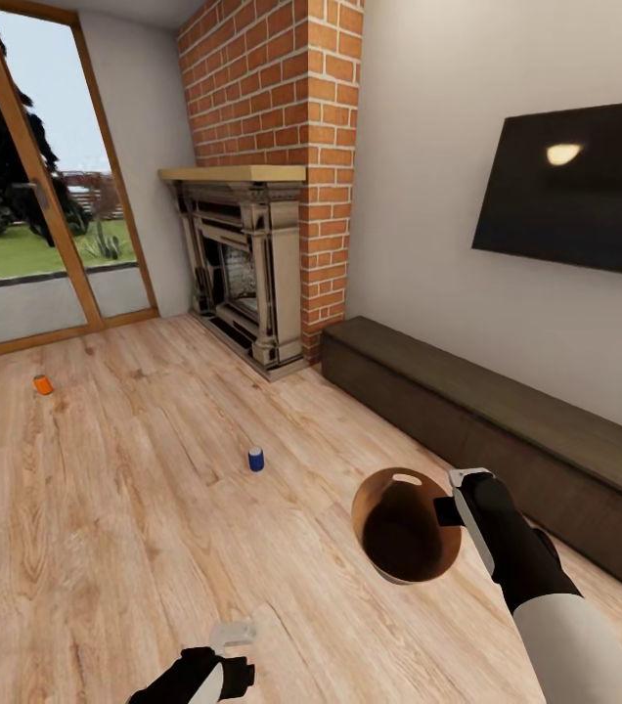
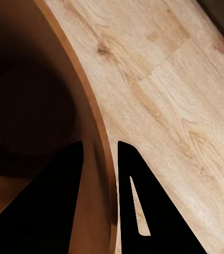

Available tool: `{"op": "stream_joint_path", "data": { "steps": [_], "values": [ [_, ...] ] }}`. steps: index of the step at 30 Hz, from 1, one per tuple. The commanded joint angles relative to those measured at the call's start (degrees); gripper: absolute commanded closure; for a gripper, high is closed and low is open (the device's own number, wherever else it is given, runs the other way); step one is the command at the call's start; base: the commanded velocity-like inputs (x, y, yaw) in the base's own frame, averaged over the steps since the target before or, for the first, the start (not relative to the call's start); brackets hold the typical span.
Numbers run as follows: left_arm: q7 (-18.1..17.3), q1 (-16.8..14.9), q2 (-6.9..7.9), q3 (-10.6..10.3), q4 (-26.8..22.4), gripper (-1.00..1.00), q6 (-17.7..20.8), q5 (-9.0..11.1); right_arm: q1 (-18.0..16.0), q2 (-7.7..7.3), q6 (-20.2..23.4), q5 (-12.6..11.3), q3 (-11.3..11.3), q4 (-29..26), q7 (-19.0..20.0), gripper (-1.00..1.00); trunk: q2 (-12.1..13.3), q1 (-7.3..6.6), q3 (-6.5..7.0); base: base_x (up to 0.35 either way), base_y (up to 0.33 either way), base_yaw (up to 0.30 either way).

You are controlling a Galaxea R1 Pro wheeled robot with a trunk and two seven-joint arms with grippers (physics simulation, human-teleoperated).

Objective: Put the three can of soda from the living room inside the tash can in the kitchen.

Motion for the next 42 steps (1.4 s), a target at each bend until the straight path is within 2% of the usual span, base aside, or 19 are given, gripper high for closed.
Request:
{"op": "stream_joint_path", "data": {
  "steps": [1, 5, 12, 24, 27, 30, 34, 39, 42],
  "values": [
    [0.00, 0.00, 0.35, 0.08, 0.00, -1.00, 0.00, 0.04, -0.03, 0.01, 0.00, -0.44, 0.00, -0.03, 0.16, 1.00, -0.42, 0.22, -0.18, 0.000, 0.000, 0.000],
    [0.00, 0.00, 0.88, 1.25, 0.00, -1.00, 0.00, 0.03, -0.03, 0.01, 0.00, -0.44, 0.00, -0.03, 0.16, 1.00, -2.02, 1.10, -0.89, 0.000, 0.000, 0.000],
    [-0.03, 0.00, 1.13, 1.94, 0.00, -1.00, -0.03, -0.04, -0.03, 0.01, 0.00, -0.44, 0.00, -0.03, 0.16, 1.00, -4.83, 2.64, -2.15, 0.000, 0.000, 0.000],
    [-0.03, 0.00, 1.19, 2.08, 0.00, -1.00, -0.17, 0.00, -0.03, 0.01, 0.00, -0.64, -0.02, -0.43, 0.23, 1.00, -4.83, 2.64, -2.15, 0.000, 0.000, 0.000],
    [-0.05, 0.00, 1.20, 2.09, 0.00, -1.00, -0.17, 0.01, 0.05, 0.04, 0.00, -0.82, -0.06, -2.67, 0.24, 1.00, -4.83, 2.64, -2.15, 0.000, 0.000, 0.000],
    [-0.08, 0.00, 1.20, 2.09, 0.00, -1.00, -0.22, 0.01, 1.68, 0.15, 0.00, -0.89, 0.00, -8.16, 0.24, 1.00, -4.83, 2.64, -2.15, 0.000, 0.000, 0.000],
    [-0.08, 0.00, 1.20, 2.07, 0.00, -1.00, -0.25, 0.01, 3.56, 0.24, 0.00, -0.93, 0.00, -12.75, 0.25, 1.00, -4.83, 2.64, -2.15, 0.000, 0.000, 0.000],
    [-0.09, 0.00, 1.20, 2.08, 0.00, -1.00, -0.26, 0.05, 4.13, 0.26, 0.00, -0.96, -0.13, -14.71, 0.25, 1.00, -4.83, 2.64, -2.15, 0.000, 0.000, 0.000],
    [-0.09, 0.00, 1.20, 2.07, 0.00, -1.00, -0.26, 0.02, 4.21, 0.50, 0.00, -0.96, -0.18, -15.07, 0.25, 1.00, -6.04, 3.30, -2.69, 0.000, 0.000, 0.000]
  ]
}}
